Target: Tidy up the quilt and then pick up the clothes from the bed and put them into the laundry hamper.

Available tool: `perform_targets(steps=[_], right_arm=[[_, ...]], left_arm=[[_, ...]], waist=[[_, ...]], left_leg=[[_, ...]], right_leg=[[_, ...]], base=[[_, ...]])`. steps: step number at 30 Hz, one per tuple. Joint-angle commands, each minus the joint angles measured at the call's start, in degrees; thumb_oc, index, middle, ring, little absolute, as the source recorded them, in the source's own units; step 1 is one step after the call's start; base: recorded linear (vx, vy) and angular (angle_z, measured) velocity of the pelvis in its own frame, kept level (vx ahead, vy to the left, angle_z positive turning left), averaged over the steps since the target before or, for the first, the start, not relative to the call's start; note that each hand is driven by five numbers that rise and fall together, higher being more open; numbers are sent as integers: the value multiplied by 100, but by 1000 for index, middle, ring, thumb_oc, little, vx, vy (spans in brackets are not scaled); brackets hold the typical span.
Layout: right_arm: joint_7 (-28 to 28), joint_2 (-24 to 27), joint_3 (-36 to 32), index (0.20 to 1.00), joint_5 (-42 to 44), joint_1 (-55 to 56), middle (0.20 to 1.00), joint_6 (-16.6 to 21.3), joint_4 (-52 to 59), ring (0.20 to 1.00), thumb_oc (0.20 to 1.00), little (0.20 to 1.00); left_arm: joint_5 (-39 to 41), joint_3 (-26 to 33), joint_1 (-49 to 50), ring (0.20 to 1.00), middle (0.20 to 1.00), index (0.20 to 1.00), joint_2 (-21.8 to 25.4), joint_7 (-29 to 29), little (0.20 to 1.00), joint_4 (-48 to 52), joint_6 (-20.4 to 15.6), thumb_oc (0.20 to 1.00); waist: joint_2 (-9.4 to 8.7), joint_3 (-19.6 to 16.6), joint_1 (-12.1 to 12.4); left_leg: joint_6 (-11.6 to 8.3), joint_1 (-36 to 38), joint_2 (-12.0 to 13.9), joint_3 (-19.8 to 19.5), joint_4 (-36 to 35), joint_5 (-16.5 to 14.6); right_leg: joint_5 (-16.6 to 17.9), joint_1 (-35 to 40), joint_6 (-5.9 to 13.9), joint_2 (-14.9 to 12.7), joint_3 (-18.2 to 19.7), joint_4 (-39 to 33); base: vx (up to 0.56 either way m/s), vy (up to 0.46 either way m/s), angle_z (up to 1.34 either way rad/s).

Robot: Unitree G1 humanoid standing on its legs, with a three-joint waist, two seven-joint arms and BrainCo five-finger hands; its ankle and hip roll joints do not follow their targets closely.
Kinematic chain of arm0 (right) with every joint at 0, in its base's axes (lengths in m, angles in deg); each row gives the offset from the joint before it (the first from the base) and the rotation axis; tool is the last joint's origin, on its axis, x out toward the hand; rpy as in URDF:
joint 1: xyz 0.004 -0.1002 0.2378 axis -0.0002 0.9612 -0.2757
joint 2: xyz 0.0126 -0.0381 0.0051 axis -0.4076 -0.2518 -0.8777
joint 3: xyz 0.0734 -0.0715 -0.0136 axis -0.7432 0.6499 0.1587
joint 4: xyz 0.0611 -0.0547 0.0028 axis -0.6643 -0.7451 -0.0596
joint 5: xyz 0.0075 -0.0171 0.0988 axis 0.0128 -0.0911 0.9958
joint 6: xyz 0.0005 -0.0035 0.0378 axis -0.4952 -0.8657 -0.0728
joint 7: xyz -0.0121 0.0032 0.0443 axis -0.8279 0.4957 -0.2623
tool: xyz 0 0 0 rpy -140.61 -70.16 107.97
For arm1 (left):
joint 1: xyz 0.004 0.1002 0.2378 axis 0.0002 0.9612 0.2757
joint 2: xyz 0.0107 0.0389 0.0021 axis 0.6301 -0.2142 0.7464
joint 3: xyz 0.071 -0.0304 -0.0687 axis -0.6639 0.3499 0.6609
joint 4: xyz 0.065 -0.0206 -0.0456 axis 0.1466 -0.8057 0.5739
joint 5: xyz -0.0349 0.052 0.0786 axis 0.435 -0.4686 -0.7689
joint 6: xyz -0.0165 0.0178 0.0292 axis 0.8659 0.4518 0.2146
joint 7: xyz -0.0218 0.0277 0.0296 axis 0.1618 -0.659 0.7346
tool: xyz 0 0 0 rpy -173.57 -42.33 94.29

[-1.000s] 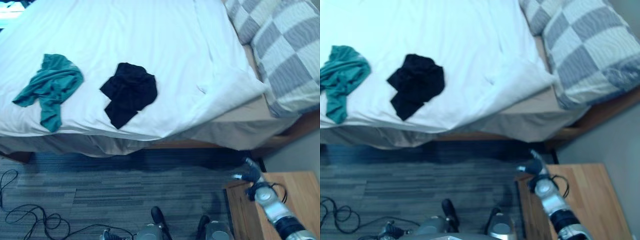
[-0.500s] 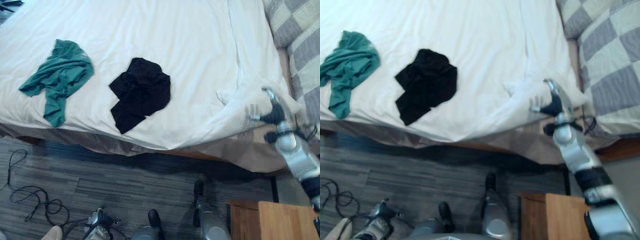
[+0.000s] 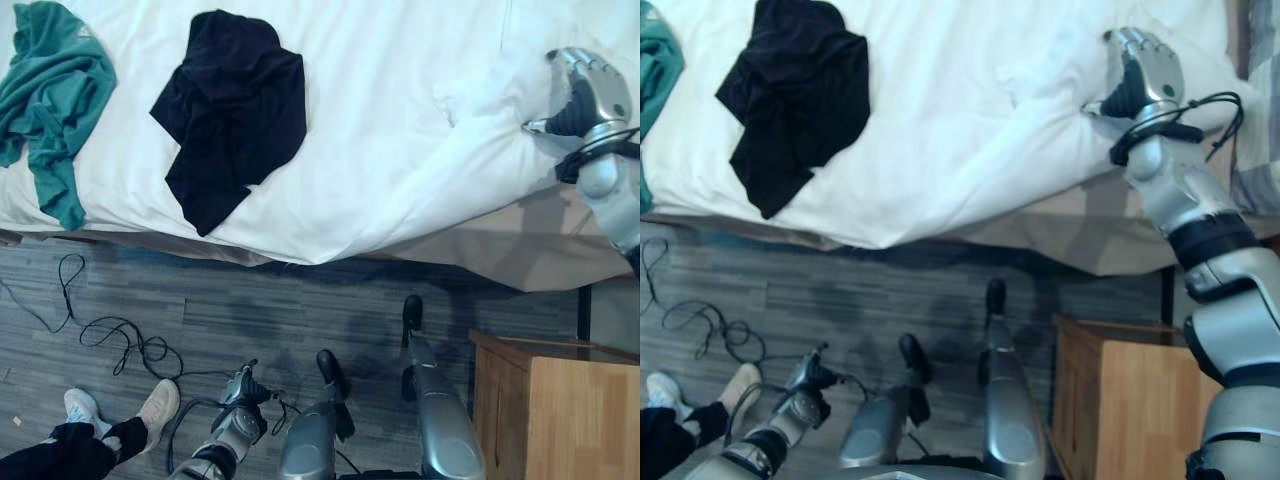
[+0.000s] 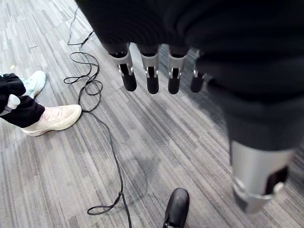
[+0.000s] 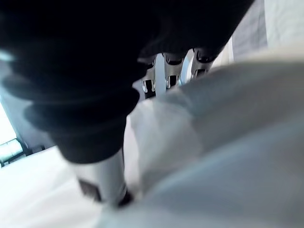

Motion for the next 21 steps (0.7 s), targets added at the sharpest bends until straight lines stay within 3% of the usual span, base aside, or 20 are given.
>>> perform_targets(steps=[1,6,7,8,9,10,12,13,15,17,21], right_arm=[[-33,-160,165,200,-179,-430,200,69,-391,200,200,200],[9,-446,-73,200,-122,33,200,58,-564,200,200,200],[-69,-468,-815,325,-145,1173,325,-4,166,325,325,325],[-68,-467,-820,501,-146,1179,501,-5,169,501,501,501],[-144,-498,-1250,1000,-236,1808,1000,-22,620,1000,1000,1000],[-174,-506,-1940,1000,-327,2904,1000,19,1212,1000,1000,1000],[-134,-515,-2423,1000,-352,3660,1000,37,1539,1000,1000,1000],[-86,-761,-2953,1000,-251,4607,1000,109,1826,1000,1000,1000],[-72,-940,-3217,1000,-145,5079,1000,141,1916,1000,1000,1000],[36,-1539,-3729,1000,302,6123,1000,233,1990,1000,1000,1000],[124,-1961,-4137,1000,528,6946,1000,210,1868,1000,1000,1000]], left_arm=[[295,-189,-29,1000,1000,1000,218,-168,1000,-160,-13,1000],[274,-193,-69,1000,1000,1000,75,-171,1000,-213,12,1000],[241,-95,-10,1000,1000,1000,-24,-161,1000,-217,122,1000],[241,-98,-10,1000,1000,1000,-22,-161,1000,-216,122,1000],[193,-32,28,1000,1000,1000,-81,-140,1000,-222,173,1000],[47,88,82,1000,1000,1000,-139,-92,1000,-256,267,1000],[-91,111,119,1000,1000,1000,-116,-31,1000,-286,323,1000],[-286,226,152,1000,1000,1000,-96,42,1000,-369,405,1000],[-369,252,204,1000,1000,1000,-92,80,1000,-413,444,1000],[-479,381,301,1000,1000,1000,-90,155,1000,-451,509,1000],[-567,588,444,1000,1000,1000,-12,266,1000,-566,577,1000]], waist=[[-134,-79,6],[-159,-161,-53],[-231,-247,-148],[-232,-248,-144],[-266,-295,-191],[-321,-390,-290],[-363,-474,-309],[-433,-593,-407],[-471,-672,-433],[-600,-876,-563],[-775,-1109,-707]], left_leg=[[-104,-308,339,6,-31,63],[-124,-159,365,9,-25,49],[-117,-10,373,8,-34,-2],[-117,-10,373,10,-34,-2],[-108,68,370,17,-35,-44],[-91,199,377,11,-35,-114],[-86,299,386,20,-35,-169],[-76,422,397,37,-35,-239],[-77,490,404,56,-35,-271],[-79,658,421,150,-35,-345],[-88,808,442,296,-35,-431]], right_leg=[[-1760,376,498,-356,24,937],[-1787,541,470,-292,0,881],[-1802,711,475,-271,-10,821],[-1802,711,475,-271,-9,820],[-1815,788,481,-272,-21,814],[-1828,923,492,-280,-52,798],[-1831,1032,503,-290,-73,766],[-1817,1179,521,-301,-90,704],[-1795,1262,531,-306,-85,642],[-1713,1442,580,-299,-46,477],[-1620,1576,641,-306,26,331]], base=[[0,0,0],[24,16,2],[56,39,0],[69,32,5],[67,7,5],[101,10,10],[81,13,13],[55,16,1],[80,42,-19],[96,73,-17],[51,59,-27]])
